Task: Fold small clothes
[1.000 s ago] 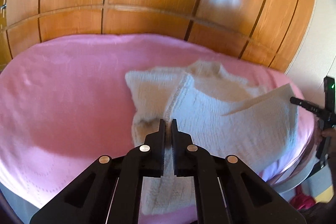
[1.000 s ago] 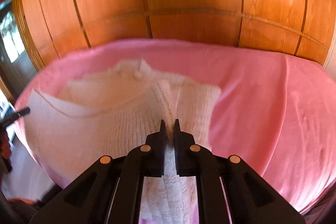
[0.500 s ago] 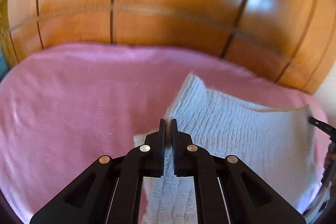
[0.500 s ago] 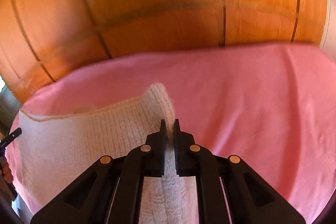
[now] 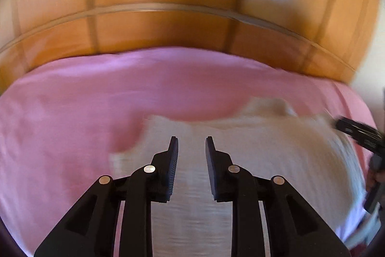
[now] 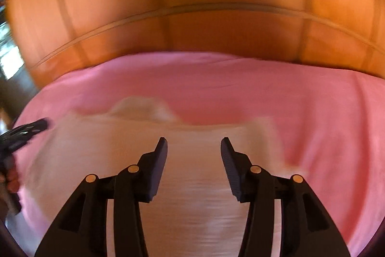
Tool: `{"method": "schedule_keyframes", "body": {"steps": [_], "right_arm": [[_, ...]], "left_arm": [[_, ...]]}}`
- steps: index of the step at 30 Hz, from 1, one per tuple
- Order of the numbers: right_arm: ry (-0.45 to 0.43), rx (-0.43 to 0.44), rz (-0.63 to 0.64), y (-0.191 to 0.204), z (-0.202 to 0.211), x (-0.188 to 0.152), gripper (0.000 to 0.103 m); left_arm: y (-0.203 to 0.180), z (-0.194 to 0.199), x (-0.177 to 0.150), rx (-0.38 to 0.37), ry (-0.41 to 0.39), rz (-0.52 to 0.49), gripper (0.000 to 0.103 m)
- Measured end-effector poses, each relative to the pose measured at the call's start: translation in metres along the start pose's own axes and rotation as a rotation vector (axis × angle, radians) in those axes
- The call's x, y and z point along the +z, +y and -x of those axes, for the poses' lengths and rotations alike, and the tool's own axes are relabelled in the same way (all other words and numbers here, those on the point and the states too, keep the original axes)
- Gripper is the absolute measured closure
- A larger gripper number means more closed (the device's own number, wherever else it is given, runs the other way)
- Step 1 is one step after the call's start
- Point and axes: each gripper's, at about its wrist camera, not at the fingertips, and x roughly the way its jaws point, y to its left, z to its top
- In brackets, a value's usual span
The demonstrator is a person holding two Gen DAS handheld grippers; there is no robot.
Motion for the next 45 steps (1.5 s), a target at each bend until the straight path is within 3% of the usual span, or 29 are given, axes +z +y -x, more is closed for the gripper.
{"method": "schedule_keyframes", "body": {"steps": [3, 5, 6, 7, 9, 16, 19, 22, 24, 28, 30, 33, 35, 36, 37, 38, 39, 40, 45], "right_arm": [[0.093, 0.064, 0.044, 0.028, -0.029, -0.005, 0.060], [0.148, 0.045, 0.074, 0.039, -0.050, -0.011, 0.064], [0.144, 0.039, 0.086, 0.044, -0.050, -0.015, 0.074], [0.135, 0.035, 0.095, 0.047, -0.048, -0.016, 0.088], [0.114, 0.037, 0.098, 0.046, -0.042, -0.015, 0.098], [-0.010, 0.015, 0.095, 0.039, -0.016, 0.001, 0.100], [0.019, -0.032, 0.083, 0.037, -0.036, 0.002, 0.100], [0.099, -0.072, 0.089, 0.035, -0.070, -0.013, 0.098], [0.066, -0.077, 0.072, 0.034, -0.072, -0.018, 0.096], [0.051, -0.061, 0.063, 0.030, -0.067, -0.020, 0.094], [0.047, -0.035, 0.041, 0.025, -0.065, -0.021, 0.094], [0.043, 0.001, 0.009, 0.009, -0.056, -0.024, 0.093], [0.048, 0.024, -0.008, 0.003, -0.051, -0.023, 0.089], [0.050, 0.032, -0.010, 0.005, -0.049, -0.022, 0.081], [0.051, 0.038, -0.014, 0.004, -0.045, -0.021, 0.062], [0.047, 0.034, -0.022, 0.004, -0.039, -0.020, 0.050], [0.039, 0.031, -0.030, 0.006, -0.035, -0.019, 0.029], [0.026, 0.032, -0.040, 0.007, -0.027, -0.020, 0.027], [0.018, 0.040, -0.041, 0.015, 0.006, -0.033, 0.026]], "left_arm": [[-0.021, -0.030, -0.004, -0.001, 0.087, -0.057, 0.081], [-0.029, -0.048, -0.012, 0.016, 0.138, -0.078, 0.081], [-0.032, -0.050, -0.014, 0.027, 0.129, -0.090, 0.087], [-0.034, -0.048, -0.015, 0.018, 0.113, -0.100, 0.102], [-0.039, -0.040, -0.013, 0.020, 0.071, -0.114, 0.102], [-0.039, -0.033, 0.009, 0.039, -0.033, -0.060, 0.103], [-0.040, -0.052, 0.014, 0.083, -0.021, -0.044, 0.103], [-0.041, -0.086, 0.007, 0.156, 0.050, -0.054, 0.103], [-0.042, -0.098, -0.002, 0.189, 0.055, -0.059, 0.103], [-0.039, -0.089, -0.001, 0.183, 0.055, -0.038, 0.103], [-0.032, -0.074, -0.001, 0.147, 0.055, 0.022, 0.103], [-0.026, -0.043, -0.008, 0.169, 0.028, 0.056, 0.103], [-0.025, -0.022, -0.014, 0.175, 0.009, 0.063, 0.103], [-0.024, -0.008, -0.019, 0.184, -0.008, 0.063, 0.103], [-0.024, 0.004, -0.024, 0.192, -0.021, 0.061, 0.099], [-0.022, 0.014, -0.028, 0.195, -0.031, 0.064, 0.093], [-0.019, 0.028, -0.035, 0.194, -0.044, 0.081, 0.078], [-0.016, 0.034, -0.037, 0.190, -0.052, 0.090, 0.073], [-0.005, 0.065, -0.052, 0.197, -0.083, 0.126, 0.073]]}}
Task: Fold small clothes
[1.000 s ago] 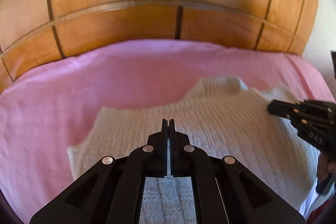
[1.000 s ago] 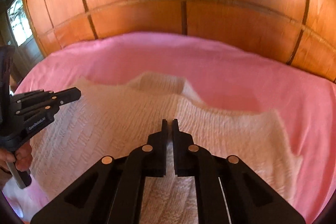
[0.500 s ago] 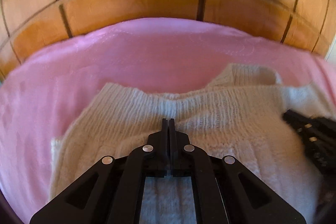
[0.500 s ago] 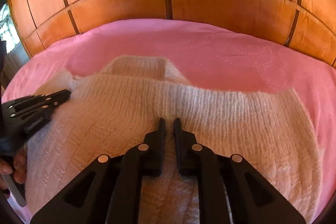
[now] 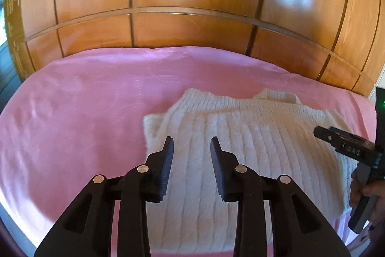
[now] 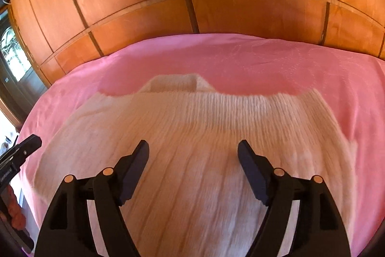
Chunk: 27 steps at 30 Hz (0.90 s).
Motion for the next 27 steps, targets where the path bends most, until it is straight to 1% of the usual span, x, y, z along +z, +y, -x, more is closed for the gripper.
{"method": "schedule_keyframes", "body": {"steps": [1, 4, 8, 11, 15, 19, 24, 26, 27], "right_arm": [[-0.003, -0.001, 0.003, 0.002, 0.007, -0.005, 0.023], [-0.009, -0.029, 0.020, 0.003, 0.024, -0.021, 0.021], [-0.009, -0.079, 0.009, -0.007, 0.038, -0.042, 0.019], [-0.013, -0.105, -0.024, -0.021, 0.044, -0.053, 0.019], [-0.013, -0.116, -0.072, -0.038, 0.044, -0.064, 0.016], [-0.027, -0.114, -0.071, -0.040, 0.040, -0.070, 0.013], [-0.050, -0.119, -0.067, -0.038, 0.036, -0.076, 0.008], [-0.061, -0.124, -0.062, -0.037, 0.035, -0.078, 0.007], [-0.064, -0.127, -0.062, -0.036, 0.035, -0.079, 0.006]], "left_arm": [[0.002, 0.004, -0.002, 0.000, -0.002, 0.003, 0.073], [0.009, 0.014, -0.007, 0.021, -0.017, -0.008, 0.073], [0.020, 0.022, -0.014, 0.034, -0.020, -0.005, 0.073], [0.028, 0.027, -0.020, 0.050, -0.018, -0.002, 0.073], [0.038, 0.029, -0.028, 0.071, -0.005, 0.006, 0.073], [0.049, 0.029, -0.036, 0.086, 0.017, 0.020, 0.072], [0.061, 0.017, -0.047, 0.080, 0.074, 0.042, 0.072], [0.065, 0.012, -0.050, 0.060, 0.094, 0.060, 0.073], [0.068, 0.009, -0.053, 0.030, 0.108, 0.076, 0.072]]}}
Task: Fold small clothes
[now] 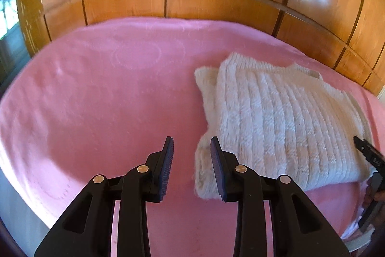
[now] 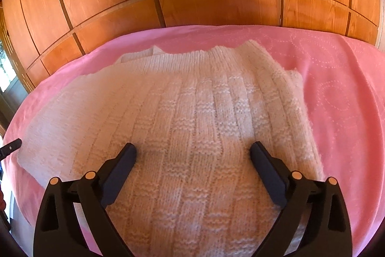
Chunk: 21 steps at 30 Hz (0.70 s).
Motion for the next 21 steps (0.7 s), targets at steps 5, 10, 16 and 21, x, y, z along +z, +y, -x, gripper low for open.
{"method": "schedule_keyframes", "body": {"steps": [5, 10, 16, 21], "right_arm": [[-0.011, -0.008, 0.005, 0.001, -0.001, -0.002, 0.005], [-0.017, -0.006, 0.010, 0.002, -0.001, -0.003, 0.005], [-0.037, -0.013, 0.013, 0.003, -0.003, -0.006, 0.005], [-0.044, -0.017, 0.016, 0.003, -0.002, -0.006, 0.005]], "left_arm": [[0.007, -0.011, -0.010, -0.148, 0.051, 0.041, 0.101], [0.024, -0.001, -0.018, -0.153, 0.030, 0.106, 0.103], [0.043, -0.007, -0.026, -0.235, 0.083, 0.202, 0.096], [0.054, -0.008, 0.001, -0.317, 0.065, 0.288, 0.067]]}}
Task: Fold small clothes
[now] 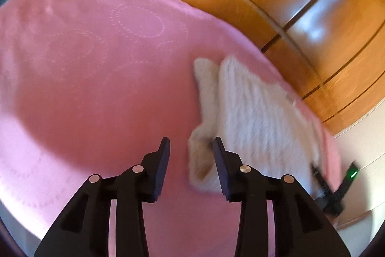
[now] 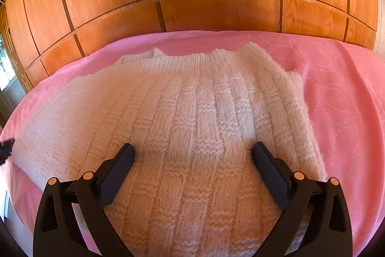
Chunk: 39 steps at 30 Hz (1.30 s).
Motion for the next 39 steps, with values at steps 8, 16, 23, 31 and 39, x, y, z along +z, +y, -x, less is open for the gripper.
{"method": "schedule_keyframes", "body": {"steps": [8, 16, 23, 31, 39], "right_arm": [[-0.016, -0.001, 0.004, 0.001, 0.002, -0.002, 0.005], [-0.022, -0.001, 0.006, 0.002, 0.002, -0.003, 0.004], [-0.024, -0.004, 0.012, 0.003, 0.001, -0.003, 0.003], [-0.025, -0.006, 0.014, 0.004, 0.000, -0.003, 0.003], [-0.026, -0.012, 0.022, 0.004, -0.001, -0.003, 0.003]], "left_arm": [[-0.021, -0.038, 0.019, -0.077, 0.075, -0.015, 0.068], [-0.029, -0.032, -0.007, 0.094, 0.014, -0.125, 0.099], [-0.032, -0.038, 0.002, 0.143, 0.018, -0.096, 0.080], [-0.078, -0.018, 0.021, 0.282, -0.133, -0.285, 0.067], [-0.120, -0.015, 0.009, 0.302, -0.197, -0.455, 0.061]]}}
